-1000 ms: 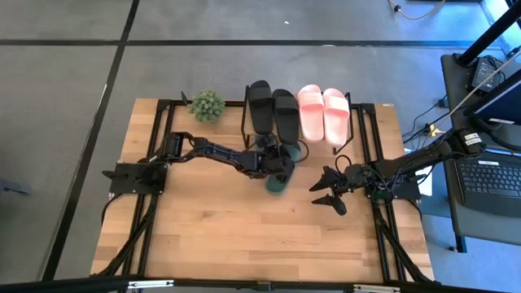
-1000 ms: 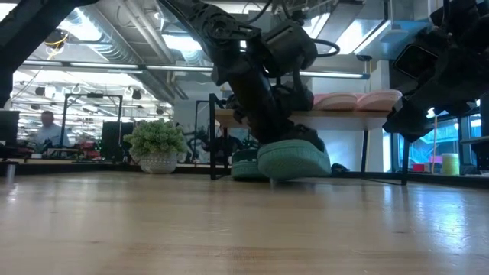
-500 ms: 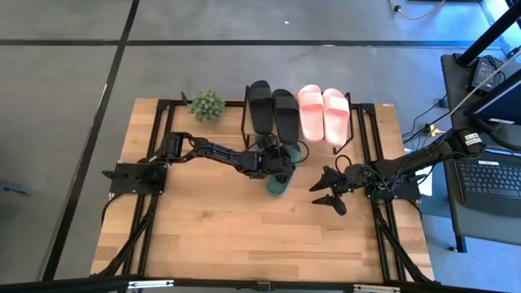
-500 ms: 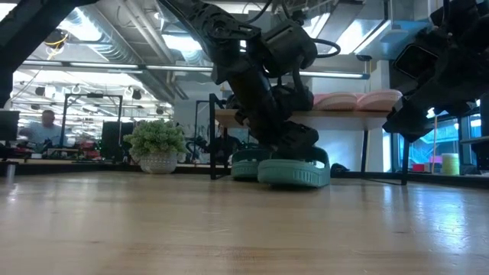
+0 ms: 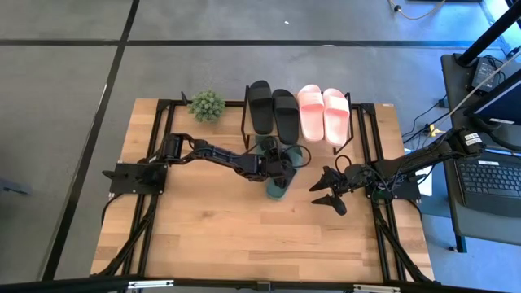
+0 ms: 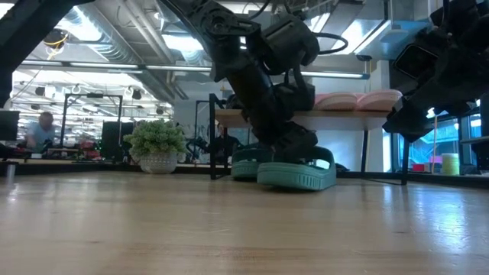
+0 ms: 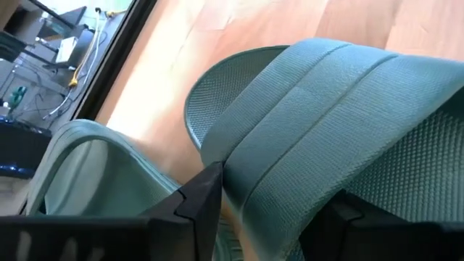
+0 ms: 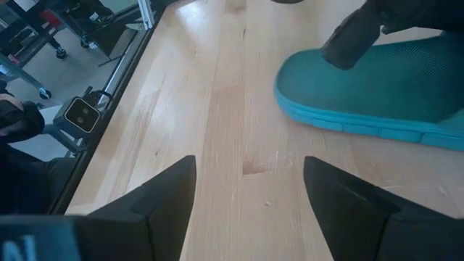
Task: Pick and place slides into the shelf
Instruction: Put the green slide under the shelf
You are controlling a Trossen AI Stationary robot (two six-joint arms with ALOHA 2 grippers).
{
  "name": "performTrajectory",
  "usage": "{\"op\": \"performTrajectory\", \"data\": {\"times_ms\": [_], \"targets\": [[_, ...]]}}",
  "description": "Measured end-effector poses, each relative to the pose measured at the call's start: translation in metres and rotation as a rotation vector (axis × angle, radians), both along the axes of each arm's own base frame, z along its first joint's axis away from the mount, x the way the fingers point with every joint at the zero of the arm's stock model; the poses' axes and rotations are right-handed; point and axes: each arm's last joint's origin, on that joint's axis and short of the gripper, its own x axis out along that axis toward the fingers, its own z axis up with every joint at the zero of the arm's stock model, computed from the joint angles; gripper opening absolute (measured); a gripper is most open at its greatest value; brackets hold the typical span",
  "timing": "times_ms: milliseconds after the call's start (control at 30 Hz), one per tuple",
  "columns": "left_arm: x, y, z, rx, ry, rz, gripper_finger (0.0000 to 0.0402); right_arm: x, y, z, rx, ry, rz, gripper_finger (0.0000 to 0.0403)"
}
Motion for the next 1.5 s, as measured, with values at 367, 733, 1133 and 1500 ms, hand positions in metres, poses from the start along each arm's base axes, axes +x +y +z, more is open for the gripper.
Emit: {"op": "performTrajectory", "data": {"times_ms": [367, 733, 1133, 1500], "targets": [[0.0, 0.0, 0.0, -0.005, -0.001, 0.0, 0.0152, 0.0, 0.0, 0.0, 0.0, 0.0, 0.0, 0.0255], [0.0, -0.002, 0.0, -0.009, -0.005, -0.003, 0.0271, 0.0, 0.0, 0.0, -0.002, -0.001, 0.001, 0.0255], [0.003, -0.042, 0.03, 0.04, 0.114, -0.166, 0.0285, 0.0, 0.0, 0.0, 0.0, 0.001, 0.0, 0.0255], [-0.037, -0.083, 0.043, -0.468, 0.638, -0.437, 0.0284, 0.0, 0.0, 0.0, -0.002, 0.004, 0.0, 0.0255]]}}
